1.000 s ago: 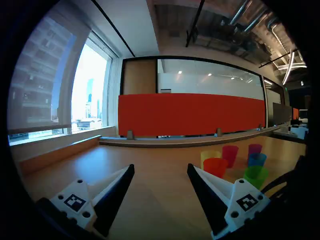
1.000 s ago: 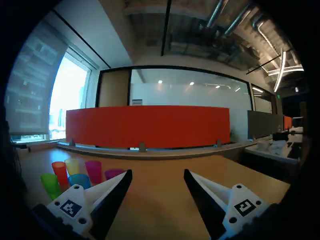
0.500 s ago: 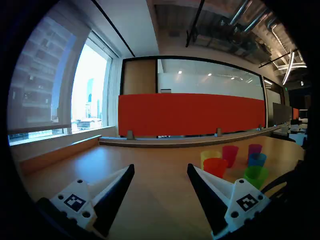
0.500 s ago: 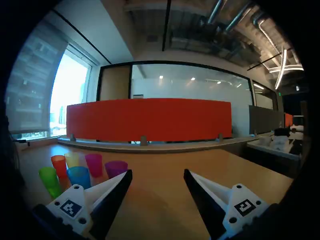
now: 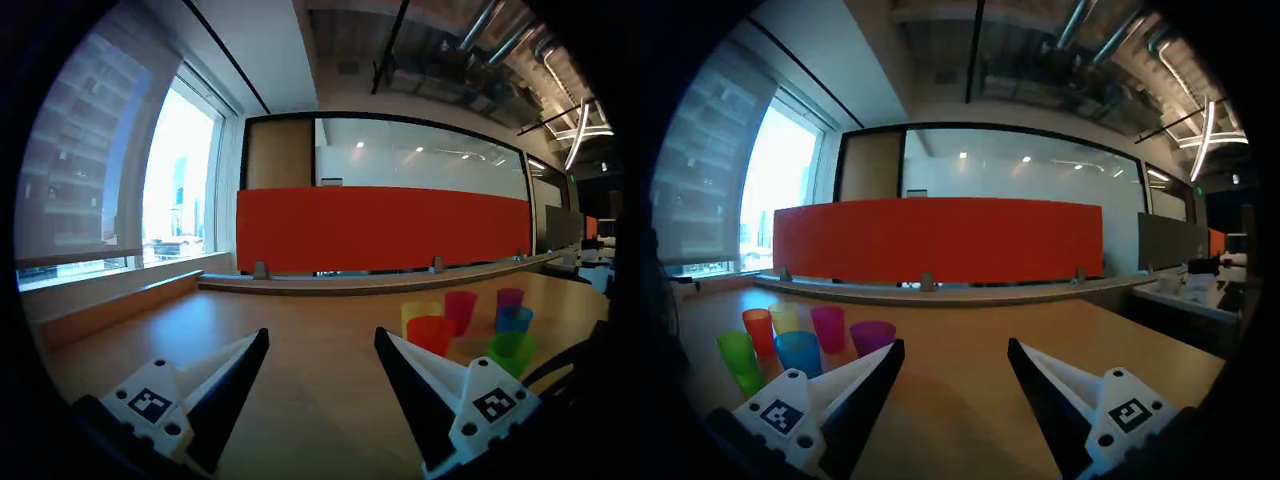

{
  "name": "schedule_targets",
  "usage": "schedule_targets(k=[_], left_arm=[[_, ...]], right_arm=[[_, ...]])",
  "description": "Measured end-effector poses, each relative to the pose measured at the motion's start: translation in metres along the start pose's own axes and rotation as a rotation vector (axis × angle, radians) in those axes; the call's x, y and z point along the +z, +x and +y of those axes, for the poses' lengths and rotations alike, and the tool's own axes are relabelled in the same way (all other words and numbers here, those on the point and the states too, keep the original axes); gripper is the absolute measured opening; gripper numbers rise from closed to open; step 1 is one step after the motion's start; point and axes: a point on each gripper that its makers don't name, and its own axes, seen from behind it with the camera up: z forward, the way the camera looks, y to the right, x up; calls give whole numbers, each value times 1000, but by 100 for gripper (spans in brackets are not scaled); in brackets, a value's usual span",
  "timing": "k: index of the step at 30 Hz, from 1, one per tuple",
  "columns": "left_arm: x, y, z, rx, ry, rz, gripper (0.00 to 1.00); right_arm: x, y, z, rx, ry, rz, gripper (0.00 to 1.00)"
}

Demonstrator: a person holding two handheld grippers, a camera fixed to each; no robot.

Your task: Pour water

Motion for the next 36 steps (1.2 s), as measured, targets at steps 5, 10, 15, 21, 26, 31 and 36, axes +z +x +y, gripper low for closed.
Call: schedule_targets(k=[5, 10, 15, 21, 26, 31, 36], left_arm=[[0, 0, 0, 0, 0, 0, 98], [0, 0, 0, 0, 0, 0, 98], [0, 0, 0, 0, 0, 0, 98], [0, 0, 0, 0, 0, 0, 98], [0, 0, 0, 0, 0, 0, 98], [0, 0, 0, 0, 0, 0, 98], [0, 0, 0, 0, 0, 0, 98]], right_arm=[[0, 0, 0, 0, 2, -2, 100], [0, 0, -1, 0, 4, -2, 100], [0, 0, -3, 0, 11, -2, 100], [0, 1, -3, 0, 13, -3, 100], [0, 1, -3, 0, 12, -3, 100], [1, 1, -3, 0, 12, -3, 100], [1, 0, -3, 0, 12, -3, 100]])
